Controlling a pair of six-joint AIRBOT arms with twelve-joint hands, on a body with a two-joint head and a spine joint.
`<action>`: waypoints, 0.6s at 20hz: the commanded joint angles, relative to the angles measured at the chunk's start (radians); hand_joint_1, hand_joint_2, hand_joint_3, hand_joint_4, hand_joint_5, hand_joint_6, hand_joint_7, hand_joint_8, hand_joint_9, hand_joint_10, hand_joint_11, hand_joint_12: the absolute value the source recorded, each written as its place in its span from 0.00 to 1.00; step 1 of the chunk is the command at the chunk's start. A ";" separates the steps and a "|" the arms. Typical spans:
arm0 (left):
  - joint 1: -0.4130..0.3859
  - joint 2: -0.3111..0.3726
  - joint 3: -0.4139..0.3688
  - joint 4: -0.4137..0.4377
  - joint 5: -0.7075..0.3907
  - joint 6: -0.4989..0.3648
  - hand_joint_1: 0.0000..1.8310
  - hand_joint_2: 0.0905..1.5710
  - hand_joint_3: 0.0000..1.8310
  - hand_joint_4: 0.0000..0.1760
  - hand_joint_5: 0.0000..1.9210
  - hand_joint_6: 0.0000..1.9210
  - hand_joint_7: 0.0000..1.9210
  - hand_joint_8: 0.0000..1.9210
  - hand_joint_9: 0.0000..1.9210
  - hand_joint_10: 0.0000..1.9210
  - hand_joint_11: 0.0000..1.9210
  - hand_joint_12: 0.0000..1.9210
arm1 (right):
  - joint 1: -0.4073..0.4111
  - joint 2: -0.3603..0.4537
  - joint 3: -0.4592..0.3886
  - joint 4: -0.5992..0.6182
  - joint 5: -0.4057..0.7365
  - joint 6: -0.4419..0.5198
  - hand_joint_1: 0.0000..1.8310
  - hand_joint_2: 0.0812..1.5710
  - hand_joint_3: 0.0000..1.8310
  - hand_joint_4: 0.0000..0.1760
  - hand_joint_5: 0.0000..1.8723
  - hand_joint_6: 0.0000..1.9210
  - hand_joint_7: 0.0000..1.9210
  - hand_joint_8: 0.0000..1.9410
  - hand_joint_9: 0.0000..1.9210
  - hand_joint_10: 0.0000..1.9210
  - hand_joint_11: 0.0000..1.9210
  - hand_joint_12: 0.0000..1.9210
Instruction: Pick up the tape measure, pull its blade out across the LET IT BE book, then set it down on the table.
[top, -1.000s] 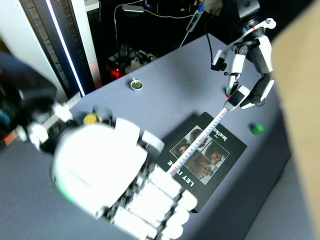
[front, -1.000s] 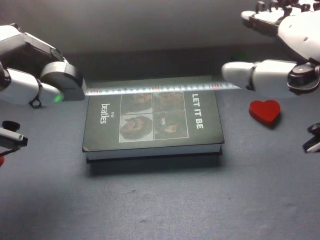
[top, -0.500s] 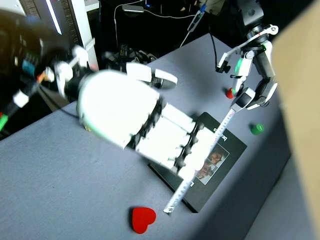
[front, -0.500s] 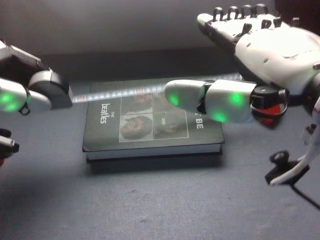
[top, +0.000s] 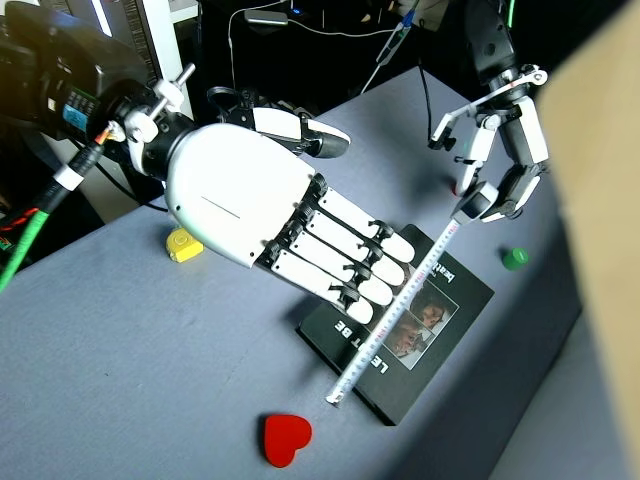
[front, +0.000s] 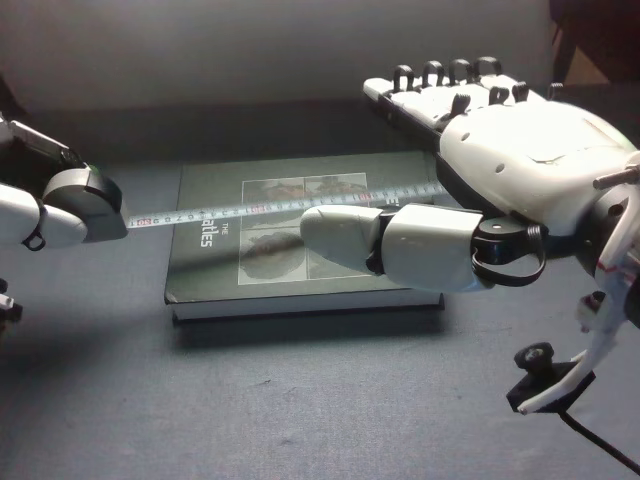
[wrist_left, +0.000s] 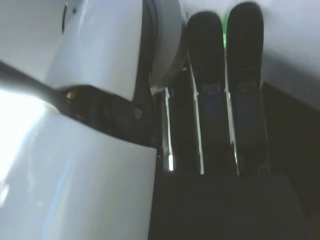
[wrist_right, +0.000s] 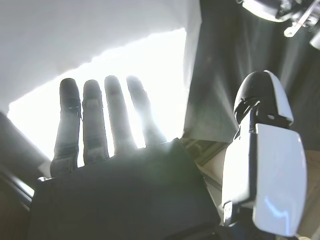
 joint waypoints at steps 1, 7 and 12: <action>-0.003 0.001 0.009 0.005 -0.100 -0.021 0.75 0.69 0.00 0.00 0.49 0.50 0.49 0.49 0.50 0.63 0.44 0.59 | 0.010 0.001 -0.003 -0.074 0.060 0.009 0.00 0.59 0.00 0.00 0.05 0.00 0.05 0.00 0.05 0.00 0.00 0.26; 0.050 -0.011 0.040 0.073 -0.119 -0.138 0.75 0.69 0.00 0.00 0.48 0.51 0.48 0.50 0.51 0.61 0.46 0.58 | -0.013 0.000 -0.003 -0.093 0.065 0.013 0.00 0.60 0.00 0.00 0.07 0.00 0.08 0.01 0.06 0.00 0.00 0.28; 0.093 -0.021 0.067 0.174 -0.134 -0.259 0.75 0.69 0.00 0.00 0.48 0.50 0.48 0.50 0.51 0.62 0.45 0.57 | -0.015 -0.001 -0.003 -0.094 0.065 0.014 0.00 0.61 0.00 0.00 0.07 0.00 0.08 0.00 0.07 0.00 0.00 0.31</action>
